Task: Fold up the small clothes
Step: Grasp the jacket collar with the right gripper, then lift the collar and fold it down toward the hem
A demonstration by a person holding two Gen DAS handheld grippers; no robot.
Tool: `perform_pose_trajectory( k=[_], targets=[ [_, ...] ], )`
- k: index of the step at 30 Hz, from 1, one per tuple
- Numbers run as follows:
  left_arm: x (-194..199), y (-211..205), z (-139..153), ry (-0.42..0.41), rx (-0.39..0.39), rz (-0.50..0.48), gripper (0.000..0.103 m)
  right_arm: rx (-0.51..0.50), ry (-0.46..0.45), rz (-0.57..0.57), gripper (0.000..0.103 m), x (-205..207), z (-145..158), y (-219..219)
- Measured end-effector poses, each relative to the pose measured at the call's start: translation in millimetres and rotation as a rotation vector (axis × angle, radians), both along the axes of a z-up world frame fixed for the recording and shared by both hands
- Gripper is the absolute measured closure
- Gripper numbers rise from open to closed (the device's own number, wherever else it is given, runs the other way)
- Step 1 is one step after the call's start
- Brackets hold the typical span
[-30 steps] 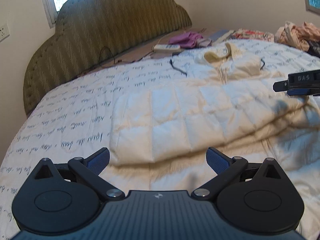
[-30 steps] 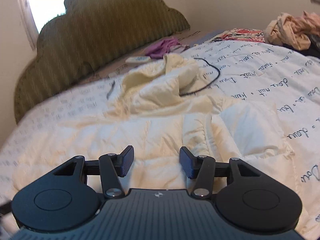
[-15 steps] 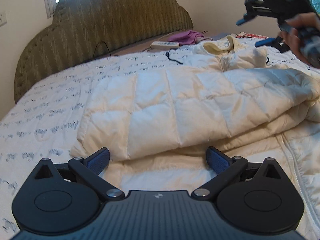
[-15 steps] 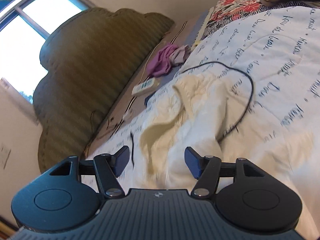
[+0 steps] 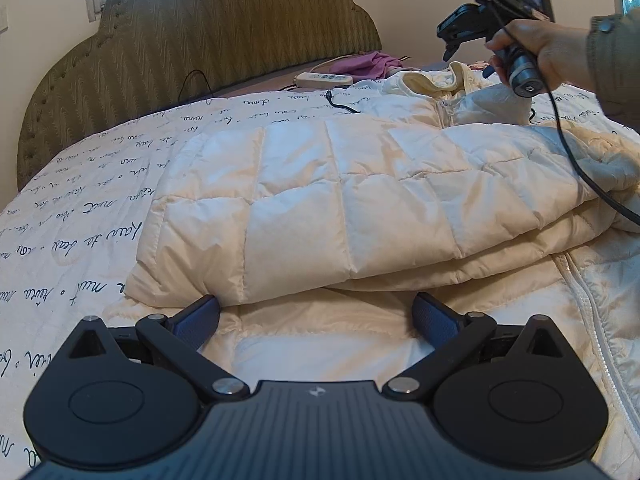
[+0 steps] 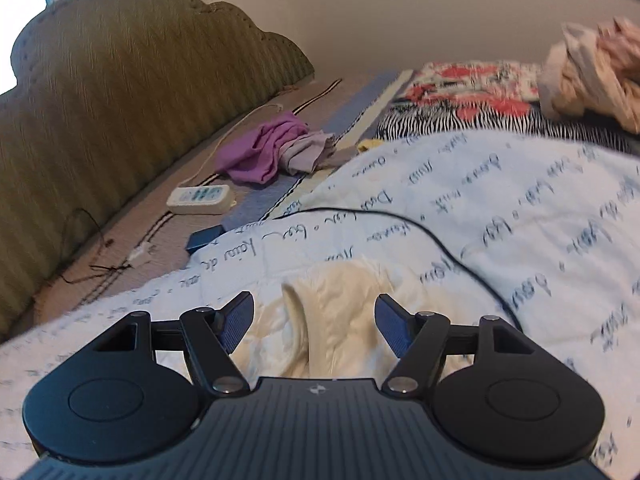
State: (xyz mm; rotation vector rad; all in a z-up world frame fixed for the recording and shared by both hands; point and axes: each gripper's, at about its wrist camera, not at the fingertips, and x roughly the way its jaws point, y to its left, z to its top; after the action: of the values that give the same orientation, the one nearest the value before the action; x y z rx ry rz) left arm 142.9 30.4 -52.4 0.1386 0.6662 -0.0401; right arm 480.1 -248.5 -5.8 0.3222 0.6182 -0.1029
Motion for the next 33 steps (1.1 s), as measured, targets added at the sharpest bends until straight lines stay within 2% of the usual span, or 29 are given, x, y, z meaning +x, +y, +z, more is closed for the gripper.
perform_pose_trajectory(
  k=[2,3,4,6,9,15,22,28,33],
  targets=[
    [0,1,0,0.001,-0.002,0.0,0.0,-0.038,0.025,-0.005,0.039,12,-4,3],
    [0,0,0,0.001,-0.003,0.0,0.0,-0.051,0.038,-0.015,0.051,17,-7,5],
    [1,1,0,0.001,-0.005,0.0,0.0,-0.055,0.041,-0.018,0.058,19,-8,4],
    [1,1,0,0.002,-0.007,-0.001,0.0,-0.069,0.034,-0.025,0.082,20,-10,5],
    [0,1,-1,0.002,-0.01,-0.001,0.0,-0.087,-0.006,-0.033,0.091,11,-8,7],
    [1,1,-1,0.002,-0.014,-0.001,0.0,-0.032,-0.165,0.038,0.092,-39,31,5],
    [1,2,-1,0.002,-0.016,-0.001,0.0,0.031,-0.305,0.229,0.092,-143,90,6],
    [1,4,2,0.0,-0.033,0.0,0.0,0.023,-0.34,0.391,0.092,-242,110,9],
    [4,17,15,0.021,-0.09,0.04,0.0,0.036,-0.332,0.481,0.092,-310,103,14]
  ],
)
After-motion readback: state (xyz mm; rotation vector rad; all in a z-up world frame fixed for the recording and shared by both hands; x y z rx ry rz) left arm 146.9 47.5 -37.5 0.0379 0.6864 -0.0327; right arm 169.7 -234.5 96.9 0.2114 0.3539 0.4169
